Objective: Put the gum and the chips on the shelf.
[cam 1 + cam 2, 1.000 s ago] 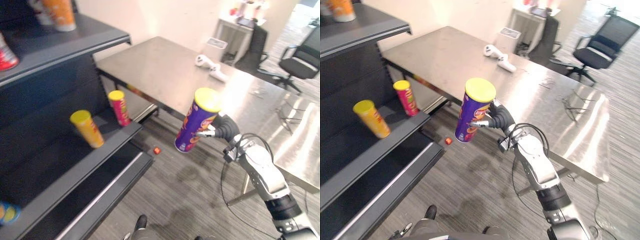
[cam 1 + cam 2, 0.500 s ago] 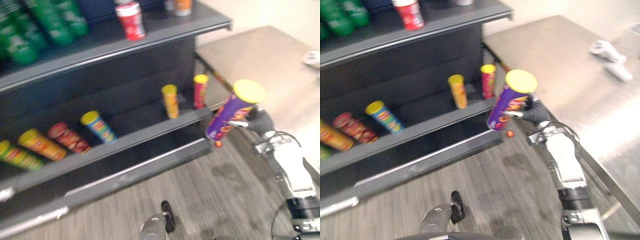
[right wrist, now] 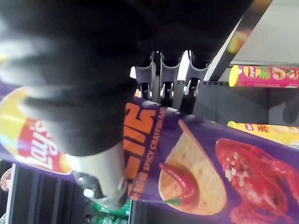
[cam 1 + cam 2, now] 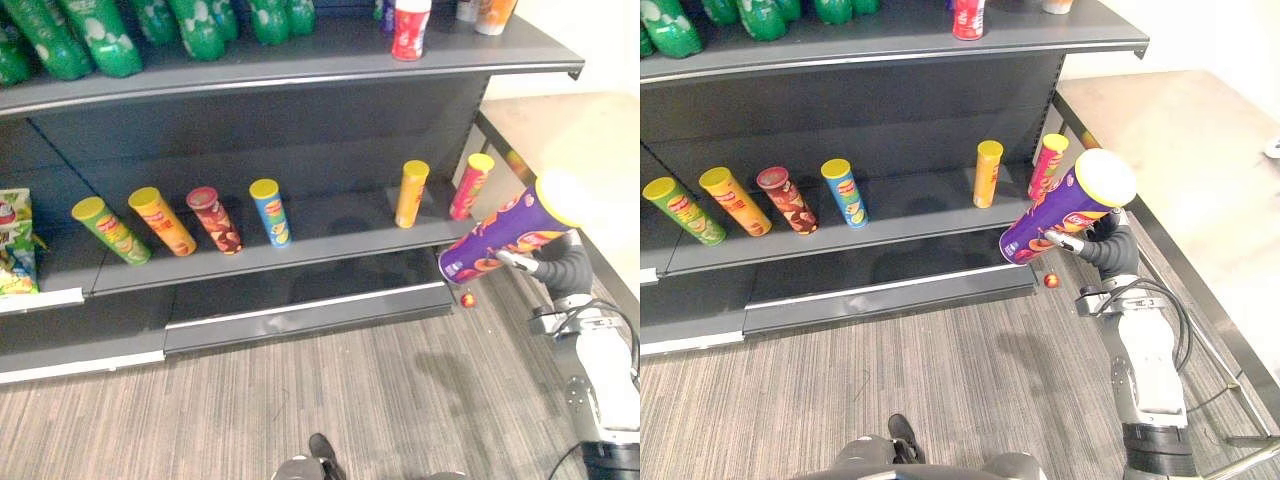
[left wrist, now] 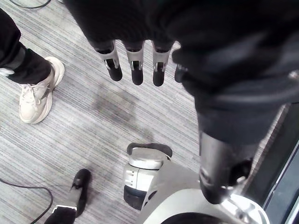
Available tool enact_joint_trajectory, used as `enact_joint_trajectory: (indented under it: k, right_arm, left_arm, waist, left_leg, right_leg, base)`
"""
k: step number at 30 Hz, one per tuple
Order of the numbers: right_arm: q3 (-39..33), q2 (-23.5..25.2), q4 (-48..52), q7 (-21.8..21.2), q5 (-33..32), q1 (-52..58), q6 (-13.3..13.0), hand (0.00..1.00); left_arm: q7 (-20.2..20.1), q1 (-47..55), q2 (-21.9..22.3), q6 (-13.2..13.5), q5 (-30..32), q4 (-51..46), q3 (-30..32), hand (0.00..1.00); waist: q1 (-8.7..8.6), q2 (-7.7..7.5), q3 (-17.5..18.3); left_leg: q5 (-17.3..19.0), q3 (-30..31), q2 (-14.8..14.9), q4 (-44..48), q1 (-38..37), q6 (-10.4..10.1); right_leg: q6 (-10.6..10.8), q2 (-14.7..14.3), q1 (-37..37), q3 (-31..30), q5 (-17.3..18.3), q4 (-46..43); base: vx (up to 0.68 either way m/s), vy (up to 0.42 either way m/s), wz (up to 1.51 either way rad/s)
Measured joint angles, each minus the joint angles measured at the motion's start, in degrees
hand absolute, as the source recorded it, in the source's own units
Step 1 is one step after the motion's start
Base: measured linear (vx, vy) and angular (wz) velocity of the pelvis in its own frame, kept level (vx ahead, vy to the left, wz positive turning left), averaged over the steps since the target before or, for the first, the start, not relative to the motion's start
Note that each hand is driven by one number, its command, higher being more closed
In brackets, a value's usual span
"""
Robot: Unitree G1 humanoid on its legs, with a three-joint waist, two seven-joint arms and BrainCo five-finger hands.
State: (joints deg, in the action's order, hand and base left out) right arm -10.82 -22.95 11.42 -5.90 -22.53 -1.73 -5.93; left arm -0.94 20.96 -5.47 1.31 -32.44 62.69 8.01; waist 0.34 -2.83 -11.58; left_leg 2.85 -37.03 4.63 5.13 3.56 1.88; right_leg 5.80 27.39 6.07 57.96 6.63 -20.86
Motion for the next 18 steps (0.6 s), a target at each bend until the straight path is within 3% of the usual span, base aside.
enact_joint_trajectory:
  k: [1,2,3,4,12,18]
  right_arm:
    - [-0.1,0.0,0.0,0.0,0.0,0.0,-0.2,1.00]
    - [-0.1,0.3,-0.1,0.0,0.0,0.3,-0.7,1.00]
    - [-0.3,0.6,-0.2,0.0,0.0,0.3,-0.9,1.00]
    - [-0.7,0.3,-0.2,-0.1,0.0,0.0,-1.5,1.00]
    - [-0.5,0.9,-1.2,-1.1,0.2,-3.0,-2.5,1.00]
    - [0.1,0.5,-1.2,-5.0,1.3,-7.9,-4.3,1.00]
  left_arm:
    - [0.0,-0.2,0.0,0.1,0.0,0.0,-0.3,0.00]
    - [-0.1,-0.8,-0.7,0.2,0.0,0.5,-0.4,0.00]
    - [-0.3,-0.9,-1.2,0.2,0.0,0.4,-0.2,0.00]
    - [-0.6,-0.8,-1.4,0.2,-0.2,0.3,0.4,0.00]
    - [-2.9,-2.6,-1.4,0.7,-1.2,-1.8,1.4,0.00]
    - [-4.5,-2.8,-1.1,0.7,-5.0,-4.9,1.4,0.00]
  waist:
    - [-0.05,0.19,-0.2]
    - [-0.40,-1.33,-0.5]
    - [-0.39,-1.52,-0.8]
    - [0.10,0.16,-1.2]
    - [0.11,-0.59,-2.1]
    - [0.92,-0.62,-3.0]
  left_leg:
    - [0.4,-1.1,0.3,0.0,0.2,-0.3]
    - [1.9,-4.4,0.6,0.5,-0.3,-0.7]
    - [2.8,-5.2,1.9,4.9,0.7,0.7]
    - [4.3,-4.4,4.2,8.0,1.4,0.6]
    - [4.5,-3.4,3.3,8.0,3.4,0.1]
    - [5.9,-2.0,4.7,12.5,5.4,0.8]
  right_leg:
    - [-0.3,-0.6,0.0,0.3,-0.4,1.1]
    - [-0.3,-0.3,-1.0,0.7,-1.0,3.9]
    - [-0.5,0.0,-1.5,0.5,-1.2,3.5]
    - [-0.5,-0.6,-2.0,-0.4,-1.3,1.6]
    - [-0.9,-0.6,-4.3,-2.1,-3.1,2.3]
    - [-0.7,0.0,-4.8,-2.1,-3.2,-0.8]
  base:
    - [-0.12,0.143,0.15]
    - [-0.09,0.104,0.13]
    - [-0.04,0.063,0.00]
    - [-0.03,0.056,-0.04]
    - [-0.04,0.055,0.03]
    - [0.02,-0.001,0.05]
